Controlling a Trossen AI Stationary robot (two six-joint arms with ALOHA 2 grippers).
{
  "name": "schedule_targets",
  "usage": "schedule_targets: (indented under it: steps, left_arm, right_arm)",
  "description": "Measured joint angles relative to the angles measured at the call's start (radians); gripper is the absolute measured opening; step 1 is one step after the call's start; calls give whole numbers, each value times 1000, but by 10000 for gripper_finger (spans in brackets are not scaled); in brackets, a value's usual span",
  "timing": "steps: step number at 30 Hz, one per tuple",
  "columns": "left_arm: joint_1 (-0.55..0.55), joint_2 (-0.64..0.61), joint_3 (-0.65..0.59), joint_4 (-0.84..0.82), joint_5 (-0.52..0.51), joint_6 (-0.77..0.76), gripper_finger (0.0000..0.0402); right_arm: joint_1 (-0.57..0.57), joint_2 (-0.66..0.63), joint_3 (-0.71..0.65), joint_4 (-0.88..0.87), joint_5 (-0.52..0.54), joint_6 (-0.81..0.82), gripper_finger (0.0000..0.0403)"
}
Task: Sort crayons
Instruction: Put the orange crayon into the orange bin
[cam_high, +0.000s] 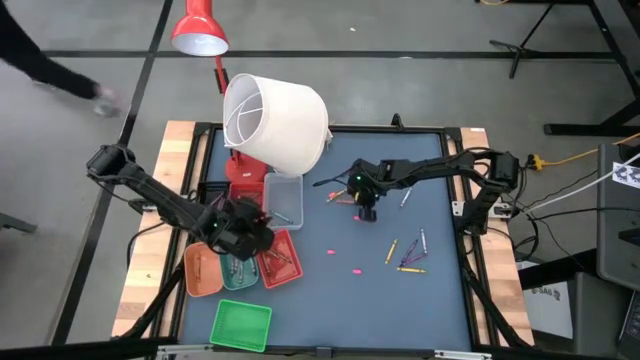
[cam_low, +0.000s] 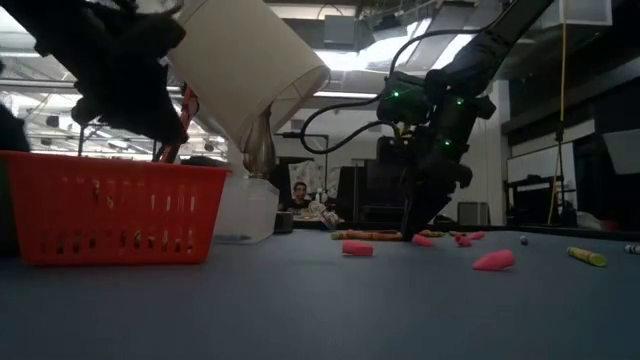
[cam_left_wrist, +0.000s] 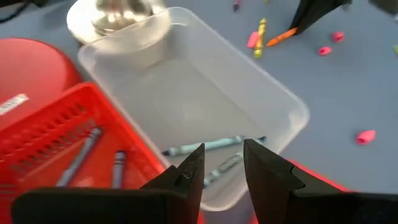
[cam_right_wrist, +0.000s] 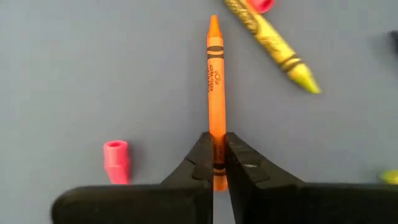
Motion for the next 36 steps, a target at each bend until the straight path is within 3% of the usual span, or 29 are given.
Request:
schedule_targets:
  steps: [13, 24, 29, 36]
  left_arm:
    - [-23, 0, 0, 256, -2, 230, 96]
    - [-23, 0, 0, 438, 0, 376, 96]
    - [-23, 0, 0, 490, 39, 441, 96]
    - [-30, 0, 0, 504, 207, 471, 96]
  right_arm:
    - [5, 5, -5, 33, -285, 166, 15]
    - [43, 4, -4, 75, -441, 200, 15]
    - [107, 4, -3, 205, -510, 248, 15]
    - [219, 2, -2, 487, -504, 351, 15]
